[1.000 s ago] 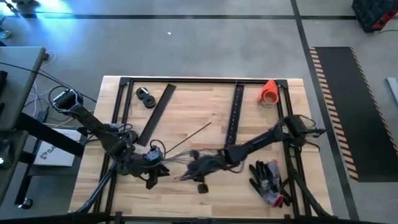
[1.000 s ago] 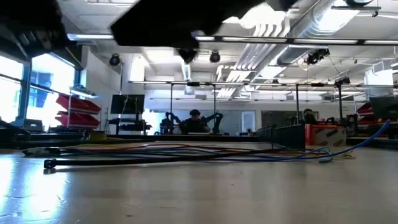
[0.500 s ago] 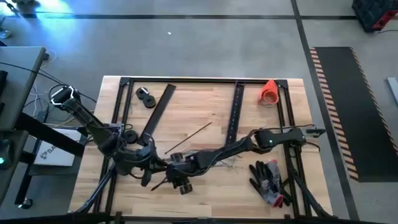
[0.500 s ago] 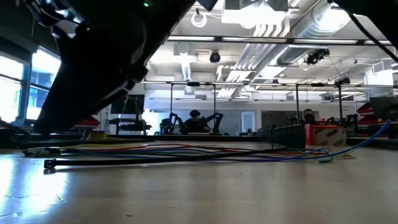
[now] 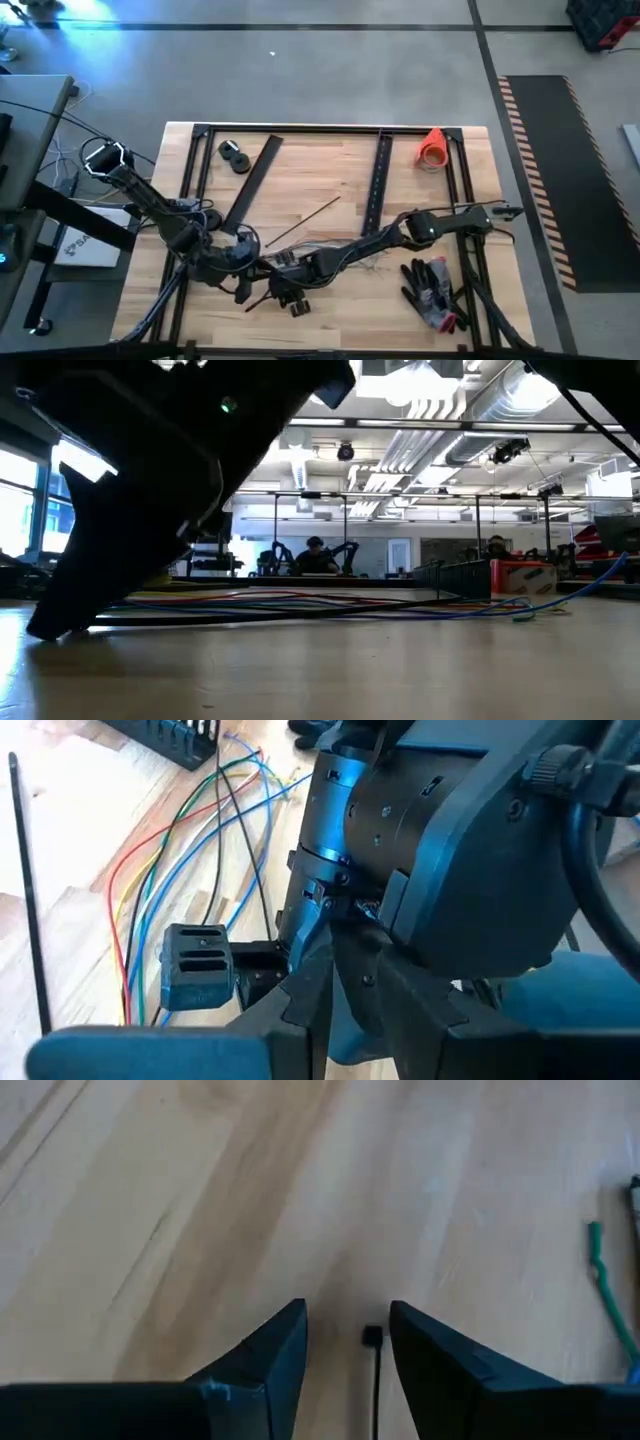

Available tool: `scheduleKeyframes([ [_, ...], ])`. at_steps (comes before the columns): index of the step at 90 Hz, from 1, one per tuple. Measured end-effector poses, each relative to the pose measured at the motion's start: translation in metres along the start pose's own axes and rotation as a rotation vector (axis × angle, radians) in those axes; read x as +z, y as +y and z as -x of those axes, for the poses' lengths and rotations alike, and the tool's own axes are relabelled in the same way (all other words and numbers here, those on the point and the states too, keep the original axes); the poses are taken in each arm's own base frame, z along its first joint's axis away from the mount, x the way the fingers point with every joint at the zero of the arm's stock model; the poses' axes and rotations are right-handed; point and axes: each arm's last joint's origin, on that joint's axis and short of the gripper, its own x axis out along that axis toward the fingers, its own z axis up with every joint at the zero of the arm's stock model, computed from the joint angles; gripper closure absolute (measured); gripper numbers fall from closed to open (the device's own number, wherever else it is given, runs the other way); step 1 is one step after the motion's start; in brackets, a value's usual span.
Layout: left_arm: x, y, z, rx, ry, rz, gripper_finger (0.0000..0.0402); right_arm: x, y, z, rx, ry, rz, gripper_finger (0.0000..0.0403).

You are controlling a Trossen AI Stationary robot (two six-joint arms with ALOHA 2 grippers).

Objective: Ziptie cables
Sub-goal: Wrap the left black zip tie on the cables

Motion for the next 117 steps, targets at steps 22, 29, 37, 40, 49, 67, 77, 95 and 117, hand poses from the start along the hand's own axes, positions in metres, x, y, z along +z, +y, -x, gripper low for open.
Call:
scheduleKeyframes([
  [22,-0.002,-0.001,-0.002,-0.001,0.01,0.022,0.0337,-0.004,-0.002,-0.003,-0.001,-0.009,-0.008,0.0391],
  [29,-0.002,-0.003,0.002,-0.018,0.007,0.023,0.0337,-0.002,0.0,-0.001,-0.042,-0.009,0.03,0.0396],
  [37,0.0,-0.005,0.008,-0.045,-0.01,0.031,0.0337,0.001,0.006,0.007,-0.118,-0.007,0.078,0.04],
  [40,0.0,-0.006,0.011,-0.05,-0.022,0.032,0.0337,0.003,0.008,0.012,-0.148,-0.007,0.085,0.0401],
  [49,0.002,-0.009,0.019,-0.07,-0.053,0.004,0.0337,0.016,0.016,0.033,-0.18,-0.049,0.094,0.0401],
  [67,0.002,-0.014,0.035,-0.078,-0.128,-0.064,0.0337,0.032,0.036,0.075,-0.174,-0.089,0.102,0.0402],
  [77,-0.001,-0.018,0.038,-0.065,-0.159,-0.092,0.0337,0.045,0.043,0.112,-0.224,-0.146,0.098,0.0402],
  [95,-0.009,-0.021,0.033,-0.02,-0.177,-0.118,0.0337,0.056,0.065,0.189,-0.367,-0.261,0.122,0.0403],
  [117,-0.025,-0.022,0.014,-0.01,-0.066,-0.236,0.0322,0.016,0.108,0.272,-0.396,-0.534,0.017,0.0403],
])
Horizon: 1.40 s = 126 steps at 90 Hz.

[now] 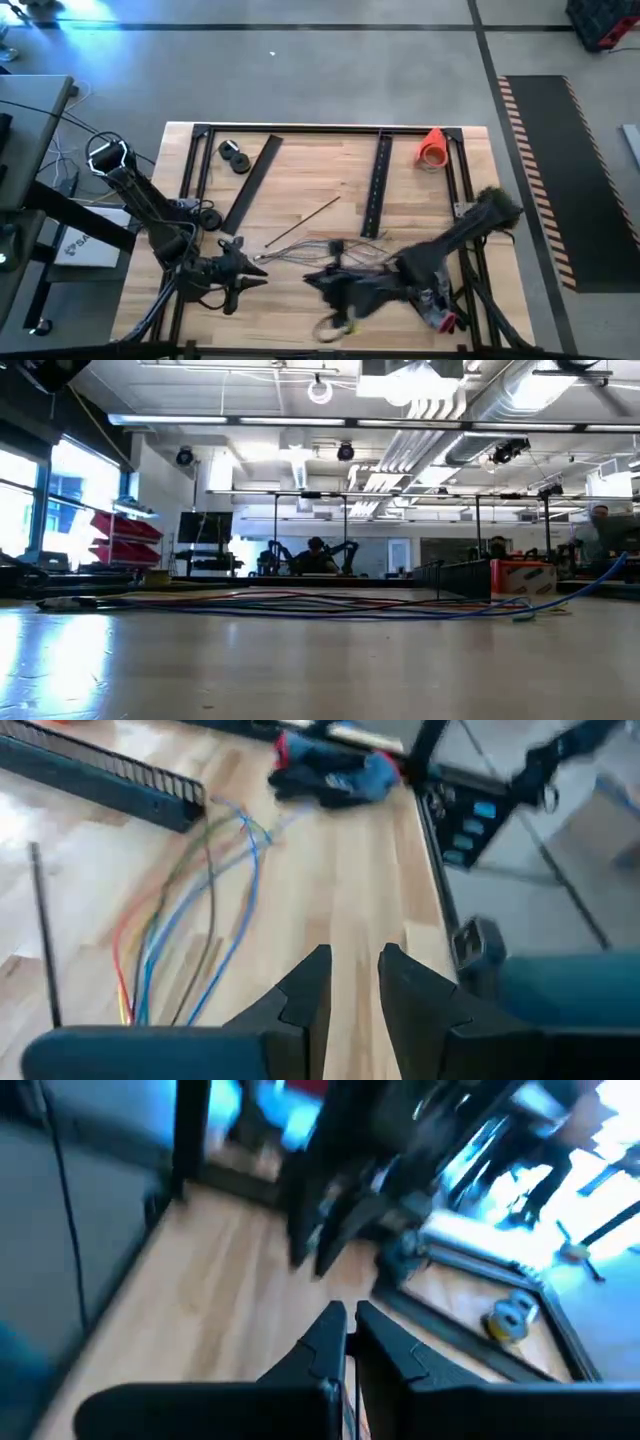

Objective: Ziptie cables
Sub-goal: Wrap the left black zip tie on the cables

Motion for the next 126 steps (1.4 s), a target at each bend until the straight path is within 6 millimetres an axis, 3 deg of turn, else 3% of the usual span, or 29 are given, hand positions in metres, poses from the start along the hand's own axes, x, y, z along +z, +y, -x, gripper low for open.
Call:
scheduleKeyframes([
  [17,-0.02,0.01,-0.024,0.052,0.2,-0.043,0.0273,-0.024,0.017,0.038,0.07,-0.363,-0.125,0.0403],
  [34,-0.041,0.029,-0.05,0.2,0.372,-0.026,0.0229,-0.061,0.023,0.041,0.138,-0.667,-0.184,0.0403],
  [42,-0.049,0.036,-0.061,0.237,0.445,-0.009,0.022,-0.068,0.019,0.043,0.119,-0.739,-0.209,0.0403],
  [68,-0.071,0.061,-0.087,0.397,0.644,0.083,0.0218,-0.077,0.021,0.041,0.144,-0.72,-0.168,0.0403],
  [98,-0.043,0.045,-0.083,0.405,0.603,0.068,0.0218,-0.079,0.019,0.036,0.153,-0.695,-0.168,0.0403],
  [126,-0.053,0.079,-0.093,0.429,0.627,0.141,0.0218,-0.083,0.016,0.029,0.16,-0.644,-0.168,0.0403],
])
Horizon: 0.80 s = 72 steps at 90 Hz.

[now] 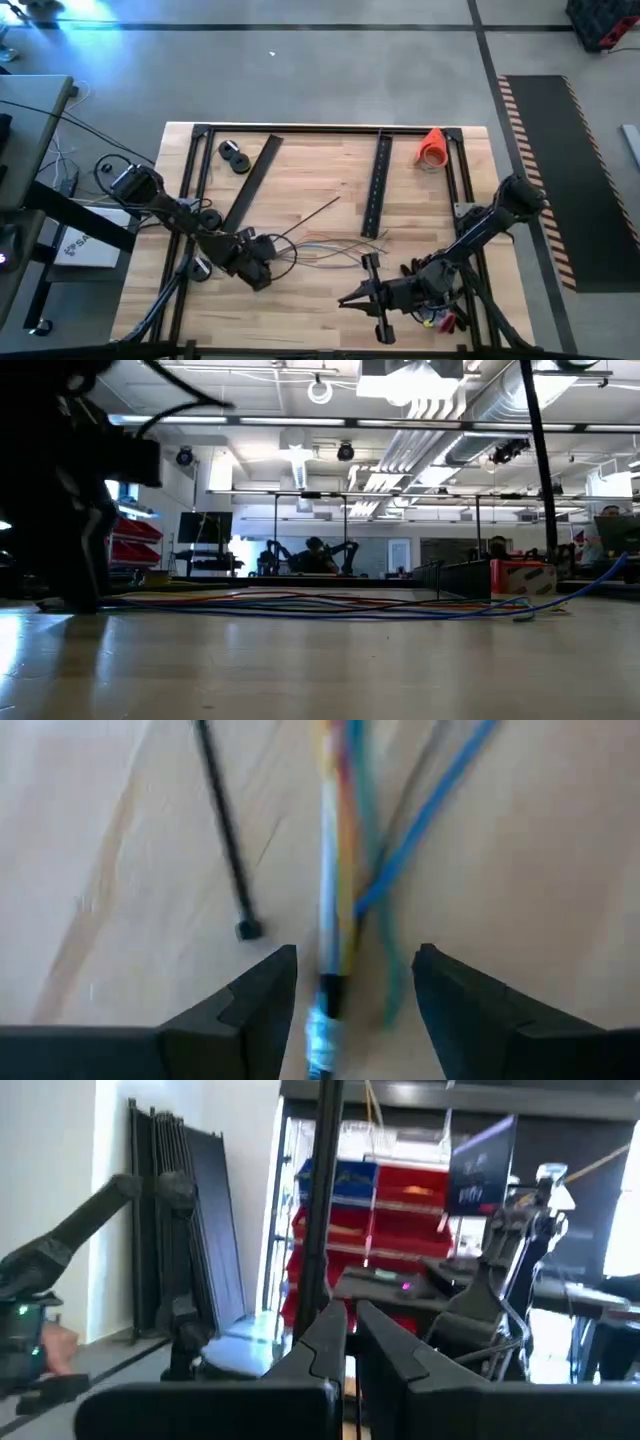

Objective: Ziptie cables
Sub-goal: Wrap the left black zip tie on the cables

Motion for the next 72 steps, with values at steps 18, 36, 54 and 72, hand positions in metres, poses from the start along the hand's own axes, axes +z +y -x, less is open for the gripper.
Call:
scheduleKeyframes([
  [18,-0.001,0.01,-0.012,-0.05,0.018,0.04,0.0219,-0.003,-0.001,-0.001,0.003,0.021,-0.022,0.0403],
  [36,-0.007,0.017,-0.017,-0.051,0.046,0.027,0.027,-0.003,-0.001,-0.001,0.018,0.021,-0.02,0.0403],
  [54,-0.007,0.017,-0.017,-0.081,0.054,-0.009,0.0377,-0.002,0.001,0.0,0.044,0.015,-0.029,0.0403],
  [72,-0.001,0.012,-0.012,-0.118,0.056,-0.017,0.0394,-0.001,0.006,0.002,0.059,0.01,-0.003,0.0403],
])
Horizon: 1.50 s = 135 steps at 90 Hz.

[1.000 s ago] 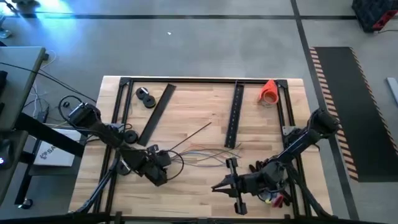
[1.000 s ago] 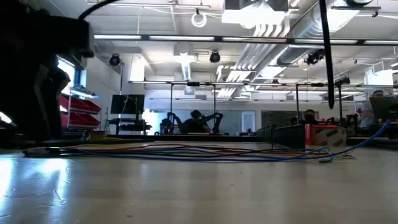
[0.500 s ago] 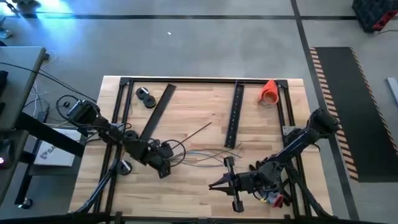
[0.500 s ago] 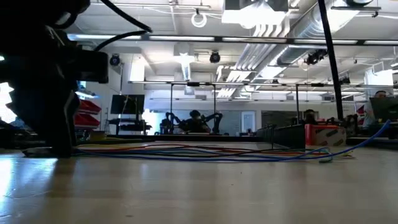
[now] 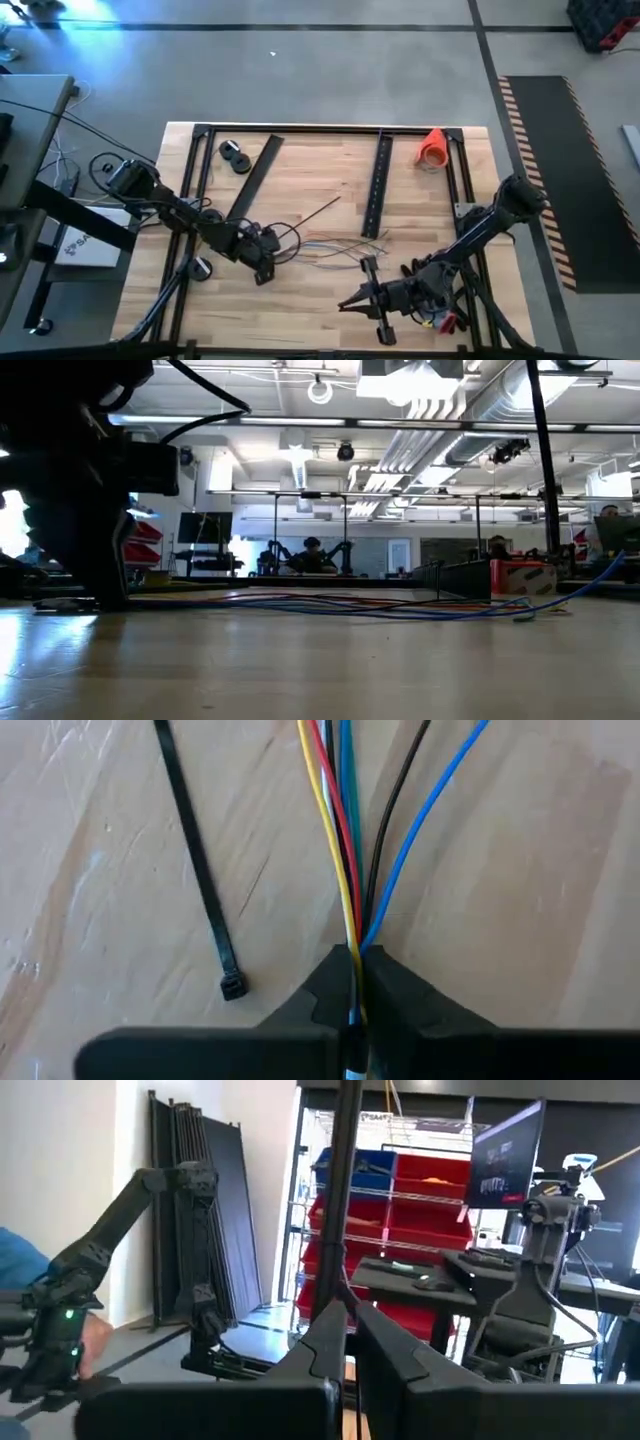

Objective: Ziptie cables
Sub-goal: Wrap the left black zip tie on the cables

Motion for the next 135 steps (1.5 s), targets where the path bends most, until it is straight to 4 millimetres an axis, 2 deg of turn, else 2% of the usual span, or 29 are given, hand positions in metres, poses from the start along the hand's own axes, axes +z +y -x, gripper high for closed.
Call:
scheduleKeyframes([
  [10,0.01,-0.006,0.015,-0.073,0.026,0.015,0.0399,-0.004,-0.002,-0.003,0.04,-0.019,-0.013,0.0403],
  [19,0.022,-0.009,0.03,-0.167,0.015,0.042,0.04,-0.018,-0.008,-0.011,0.078,-0.071,-0.026,0.0403],
  [41,0.038,-0.006,0.049,-0.235,-0.069,0.086,0.0401,-0.051,-0.031,-0.024,-0.022,-0.221,-0.015,0.0403],
  [56,0.039,-0.004,0.051,-0.224,-0.086,0.088,0.0401,-0.058,-0.042,-0.028,-0.022,-0.234,-0.008,0.0403],
  [64,0.04,-0.003,0.05,-0.22,-0.084,0.108,0.0401,-0.059,-0.044,-0.031,0.045,-0.249,-0.023,0.0403],
  [74,0.041,-0.002,0.049,-0.215,-0.098,0.14,0.0401,-0.068,-0.037,-0.048,0.113,-0.26,-0.033,0.0403],
  [89,0.045,-0.004,0.05,-0.245,-0.125,0.166,0.0401,-0.087,-0.029,-0.079,0.082,-0.242,0.08,0.0403],
  [96,0.045,-0.004,0.051,-0.247,-0.122,0.166,0.0401,-0.099,-0.03,-0.085,0.049,-0.206,0.107,0.0403],
  [102,0.044,-0.005,0.051,-0.257,-0.112,0.161,0.0401,-0.11,-0.033,-0.082,-0.003,-0.156,0.07,0.0403],
  [112,0.042,-0.008,0.052,-0.269,-0.105,0.148,0.0401,-0.121,-0.039,-0.065,-0.065,-0.154,0.034,0.0403],
  [135,0.038,-0.012,0.046,-0.187,-0.16,0.14,0.039,-0.153,-0.058,-0.023,-0.075,-0.081,-0.102,0.0403],
])
